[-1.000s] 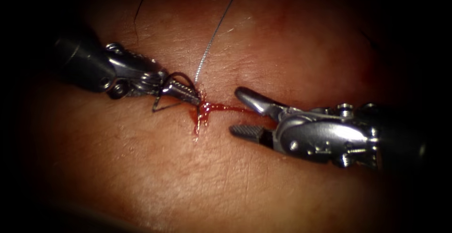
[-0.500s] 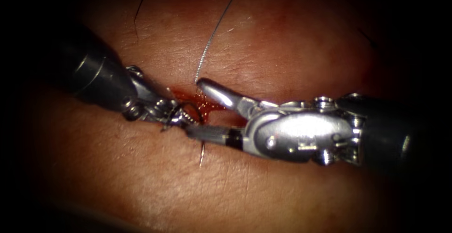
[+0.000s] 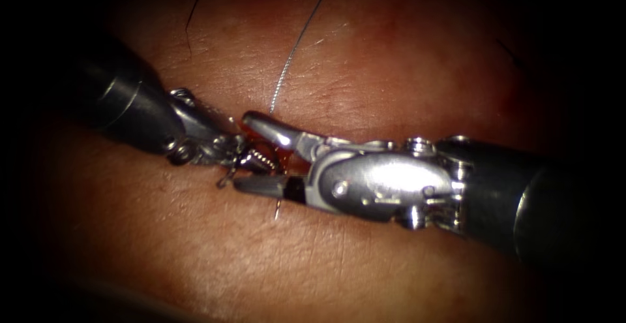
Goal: Wound Closure
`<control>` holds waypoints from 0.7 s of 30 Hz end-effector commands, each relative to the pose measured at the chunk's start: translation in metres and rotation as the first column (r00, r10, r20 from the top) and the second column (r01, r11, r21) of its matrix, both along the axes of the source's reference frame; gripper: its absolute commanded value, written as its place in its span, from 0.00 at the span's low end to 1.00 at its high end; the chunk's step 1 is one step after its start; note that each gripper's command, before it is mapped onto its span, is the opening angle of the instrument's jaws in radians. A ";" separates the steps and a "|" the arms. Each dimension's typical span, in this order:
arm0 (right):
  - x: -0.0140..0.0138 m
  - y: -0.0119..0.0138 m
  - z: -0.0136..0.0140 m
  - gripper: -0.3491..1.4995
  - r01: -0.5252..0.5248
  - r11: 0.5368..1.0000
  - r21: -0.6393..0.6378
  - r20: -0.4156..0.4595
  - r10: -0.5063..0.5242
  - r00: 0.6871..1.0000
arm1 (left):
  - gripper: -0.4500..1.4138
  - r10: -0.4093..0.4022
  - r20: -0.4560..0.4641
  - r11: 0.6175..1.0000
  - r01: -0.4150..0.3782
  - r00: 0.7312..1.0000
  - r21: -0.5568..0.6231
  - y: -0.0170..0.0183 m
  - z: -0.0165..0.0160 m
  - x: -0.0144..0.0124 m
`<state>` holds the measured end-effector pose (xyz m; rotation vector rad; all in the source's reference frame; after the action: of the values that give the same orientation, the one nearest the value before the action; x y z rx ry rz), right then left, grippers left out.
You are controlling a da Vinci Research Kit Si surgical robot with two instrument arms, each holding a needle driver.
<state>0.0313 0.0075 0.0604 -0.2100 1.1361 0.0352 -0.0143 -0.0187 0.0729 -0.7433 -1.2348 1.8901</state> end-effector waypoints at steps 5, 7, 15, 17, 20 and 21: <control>0.0008 -0.0005 0.0012 0.84 0.033 0.999 0.000 0.028 -0.033 0.999 | 0.00 0.006 -0.005 1.000 -0.006 1.000 -0.001 -0.0009 0.0005 -0.0001; 0.0009 -0.0005 0.0016 0.84 0.037 0.999 -0.012 0.033 -0.036 0.999 | 0.00 0.008 -0.007 1.000 -0.008 1.000 -0.002 -0.0010 0.0005 -0.0002; 0.0013 -0.0001 0.0022 0.73 0.052 0.997 -0.050 0.067 -0.048 0.997 | 0.00 0.013 -0.013 1.000 -0.013 1.000 -0.007 -0.0012 0.0003 -0.0004; 0.0015 0.0001 0.0024 0.69 0.068 0.995 -0.068 0.096 -0.061 0.994 | 0.00 0.017 -0.018 1.000 -0.017 1.000 -0.008 -0.0013 0.0003 -0.0004; 0.0018 -0.0001 0.0026 0.67 0.082 0.994 -0.078 0.116 -0.072 0.991 | 0.00 0.022 -0.025 1.000 -0.022 0.999 -0.009 -0.0013 0.0002 -0.0004; 0.0019 -0.0002 0.0027 0.65 0.084 0.994 -0.077 0.118 -0.074 0.990 | 0.00 0.023 -0.027 1.000 -0.024 0.999 -0.009 -0.0013 0.0002 -0.0005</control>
<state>0.0324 0.0077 0.0627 -0.2411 1.0265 -0.0939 -0.0148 -0.0193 0.0725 -0.7142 -1.2201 1.9259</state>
